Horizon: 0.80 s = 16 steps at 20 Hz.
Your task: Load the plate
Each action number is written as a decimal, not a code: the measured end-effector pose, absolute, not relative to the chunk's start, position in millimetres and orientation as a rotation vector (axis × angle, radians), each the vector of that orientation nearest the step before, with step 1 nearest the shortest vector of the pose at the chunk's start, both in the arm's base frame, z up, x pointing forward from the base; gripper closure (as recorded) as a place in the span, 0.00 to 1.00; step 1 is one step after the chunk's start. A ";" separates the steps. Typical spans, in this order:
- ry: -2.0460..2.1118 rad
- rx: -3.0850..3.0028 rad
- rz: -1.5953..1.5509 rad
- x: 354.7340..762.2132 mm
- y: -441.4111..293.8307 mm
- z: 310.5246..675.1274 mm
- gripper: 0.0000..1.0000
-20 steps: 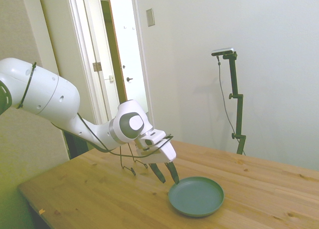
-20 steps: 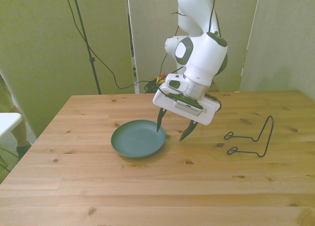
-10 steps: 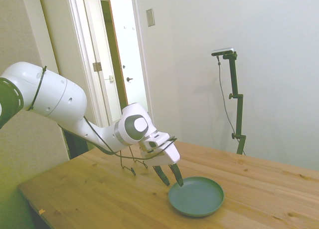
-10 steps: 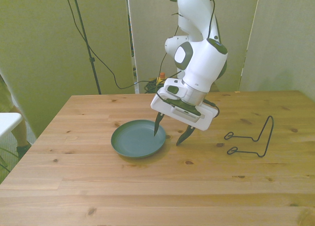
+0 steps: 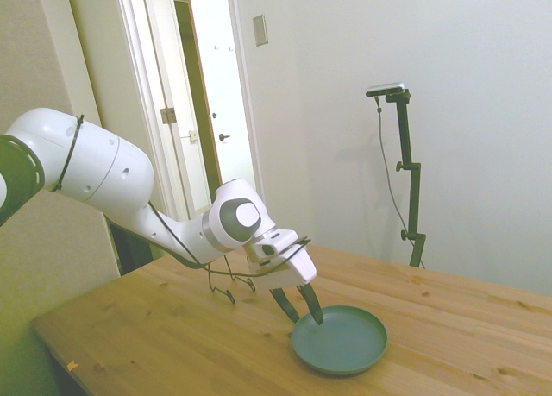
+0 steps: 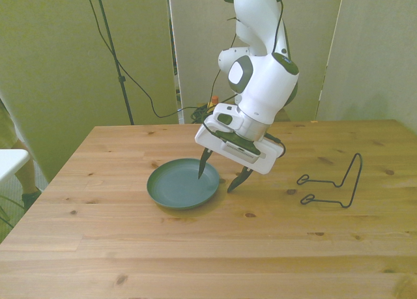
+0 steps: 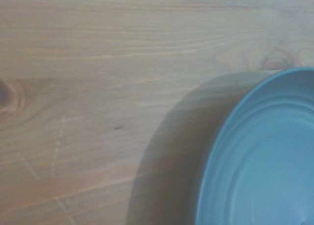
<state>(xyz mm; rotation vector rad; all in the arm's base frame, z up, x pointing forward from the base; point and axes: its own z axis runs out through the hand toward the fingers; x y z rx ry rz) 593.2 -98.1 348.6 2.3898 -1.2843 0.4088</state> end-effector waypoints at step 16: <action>-1.272 2.390 0.392 593.0 -102.2 339.2 1.00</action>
